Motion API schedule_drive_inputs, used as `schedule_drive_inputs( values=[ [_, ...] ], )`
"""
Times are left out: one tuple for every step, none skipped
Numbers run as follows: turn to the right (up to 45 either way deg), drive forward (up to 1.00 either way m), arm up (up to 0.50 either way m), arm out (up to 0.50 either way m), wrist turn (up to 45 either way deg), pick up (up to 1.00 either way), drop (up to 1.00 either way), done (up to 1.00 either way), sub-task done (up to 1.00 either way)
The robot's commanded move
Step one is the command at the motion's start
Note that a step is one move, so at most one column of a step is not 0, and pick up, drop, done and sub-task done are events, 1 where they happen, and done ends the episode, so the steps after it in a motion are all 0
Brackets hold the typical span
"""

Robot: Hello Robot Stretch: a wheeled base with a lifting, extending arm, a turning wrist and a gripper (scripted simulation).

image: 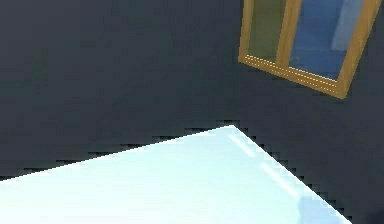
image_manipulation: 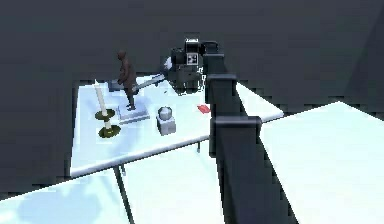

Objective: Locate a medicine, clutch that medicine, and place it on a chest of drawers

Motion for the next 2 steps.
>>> schedule_drive_inputs(
  values=[
    [0.0, 0.00, 0.00, 0.00, 12.0, 0.00, 0.00, 0.00, 0.00],
    [0.0, 0.00, -0.24, 0.00, 0.0, 0.00, 0.00, 0.00, 0.00]
  ],
)
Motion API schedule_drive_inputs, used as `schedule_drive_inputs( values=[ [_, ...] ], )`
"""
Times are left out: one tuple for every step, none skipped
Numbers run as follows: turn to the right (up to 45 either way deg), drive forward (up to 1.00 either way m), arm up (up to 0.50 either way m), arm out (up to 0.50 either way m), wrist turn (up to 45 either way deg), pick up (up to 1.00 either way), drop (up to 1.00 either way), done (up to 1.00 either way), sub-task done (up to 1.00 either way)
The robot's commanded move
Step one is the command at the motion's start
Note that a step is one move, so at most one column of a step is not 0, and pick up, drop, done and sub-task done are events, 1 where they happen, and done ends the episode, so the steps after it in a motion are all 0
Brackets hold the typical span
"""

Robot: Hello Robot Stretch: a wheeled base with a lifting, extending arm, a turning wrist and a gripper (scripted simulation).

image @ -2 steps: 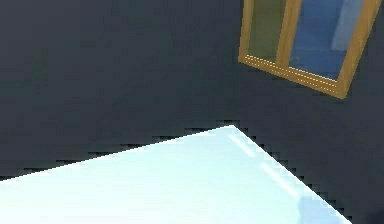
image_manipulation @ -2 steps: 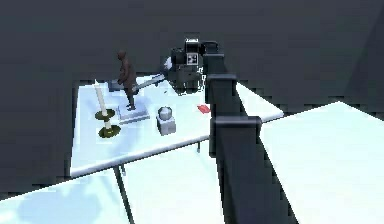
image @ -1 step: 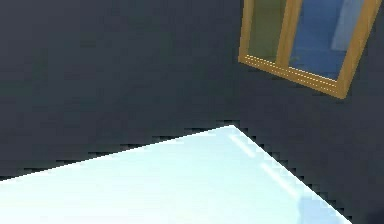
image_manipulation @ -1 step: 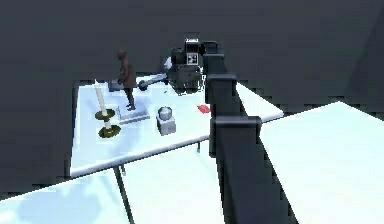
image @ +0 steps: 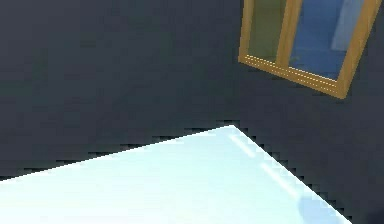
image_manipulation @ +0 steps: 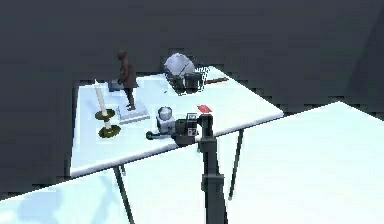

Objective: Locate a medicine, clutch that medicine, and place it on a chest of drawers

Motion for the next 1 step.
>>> schedule_drive_inputs(
  values=[
    [0.0, 0.00, 0.00, 0.00, 0.0, 1.00, 0.00, 0.00, 0.00]
  ],
)
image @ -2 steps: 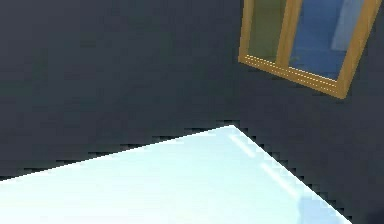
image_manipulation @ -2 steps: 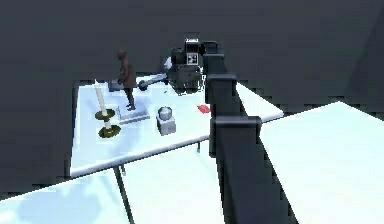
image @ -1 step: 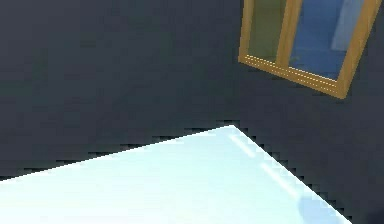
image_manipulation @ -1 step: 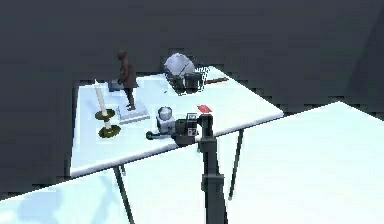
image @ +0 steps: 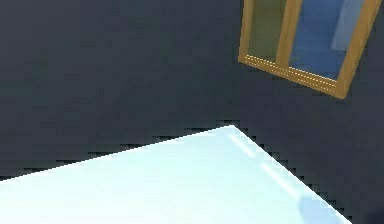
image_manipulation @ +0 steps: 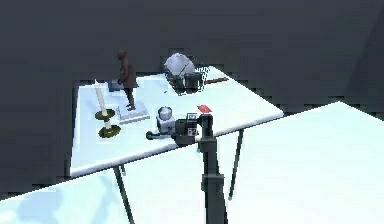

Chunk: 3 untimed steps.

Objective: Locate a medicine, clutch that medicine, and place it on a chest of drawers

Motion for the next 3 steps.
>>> schedule_drive_inputs(
  values=[
    [0.0, 0.00, 0.10, 0.00, 0.0, 0.00, 0.00, 0.00, 0.00],
    [0.0, 0.00, 0.14, 0.00, 0.0, 0.00, 0.00, 0.00, 0.00],
    [0.0, 0.00, 0.00, 0.00, -45.0, 0.00, 0.00, 0.00, 0.00]
  ],
)
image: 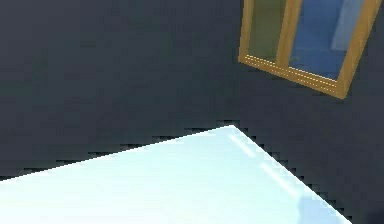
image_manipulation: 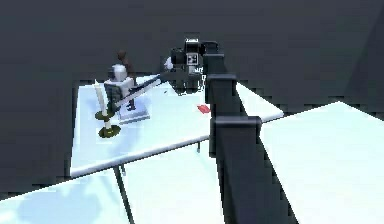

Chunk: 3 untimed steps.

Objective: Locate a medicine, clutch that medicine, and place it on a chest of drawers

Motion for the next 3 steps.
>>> schedule_drive_inputs(
  values=[
    [0.0, 0.00, 0.00, 0.00, -45.0, 0.00, 0.00, 0.00, 0.00],
    [0.0, 0.00, 0.00, 0.00, -6.0, 0.00, 0.00, 0.00, 0.00],
    [0.0, 0.00, 0.00, -0.44, 0.0, 0.00, 0.00, 0.00, 0.00]
  ],
)
